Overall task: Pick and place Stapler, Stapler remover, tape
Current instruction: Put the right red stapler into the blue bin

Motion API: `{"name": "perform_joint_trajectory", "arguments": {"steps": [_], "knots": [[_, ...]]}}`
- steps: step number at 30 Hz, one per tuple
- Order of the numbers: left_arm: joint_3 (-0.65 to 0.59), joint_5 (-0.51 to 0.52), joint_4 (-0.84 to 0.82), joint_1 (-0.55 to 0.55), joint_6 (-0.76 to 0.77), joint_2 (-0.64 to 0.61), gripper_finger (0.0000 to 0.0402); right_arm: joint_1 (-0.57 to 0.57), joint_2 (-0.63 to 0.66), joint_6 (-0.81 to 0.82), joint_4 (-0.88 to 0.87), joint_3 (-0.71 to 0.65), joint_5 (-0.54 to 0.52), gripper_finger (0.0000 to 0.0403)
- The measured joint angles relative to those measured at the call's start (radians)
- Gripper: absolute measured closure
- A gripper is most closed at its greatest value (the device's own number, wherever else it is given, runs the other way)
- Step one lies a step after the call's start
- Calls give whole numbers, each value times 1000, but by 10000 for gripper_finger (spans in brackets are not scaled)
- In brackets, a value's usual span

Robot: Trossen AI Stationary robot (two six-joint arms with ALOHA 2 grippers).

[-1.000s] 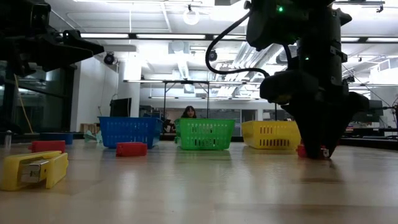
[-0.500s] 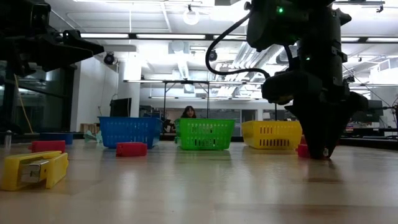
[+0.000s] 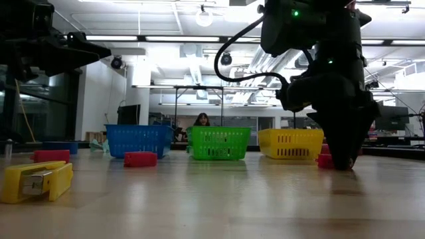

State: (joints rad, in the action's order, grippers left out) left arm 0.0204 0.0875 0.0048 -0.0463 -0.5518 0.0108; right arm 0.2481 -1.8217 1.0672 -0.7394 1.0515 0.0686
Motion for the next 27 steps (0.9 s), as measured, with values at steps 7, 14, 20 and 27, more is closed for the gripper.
{"name": "perform_joint_trajectory", "arguments": {"steps": [7,14,20,27], "knots": [[0,0,0,0,0,0,175,1,0,-194,-2,0,4,307],[0,0,0,0,0,0,175,1,18,-356,-1,-1,-20,307],[0,0,0,0,0,0,175,1,26,-481,7,0,-36,307],[0,0,0,0,0,0,175,1,27,-555,3,0,-67,307]]}}
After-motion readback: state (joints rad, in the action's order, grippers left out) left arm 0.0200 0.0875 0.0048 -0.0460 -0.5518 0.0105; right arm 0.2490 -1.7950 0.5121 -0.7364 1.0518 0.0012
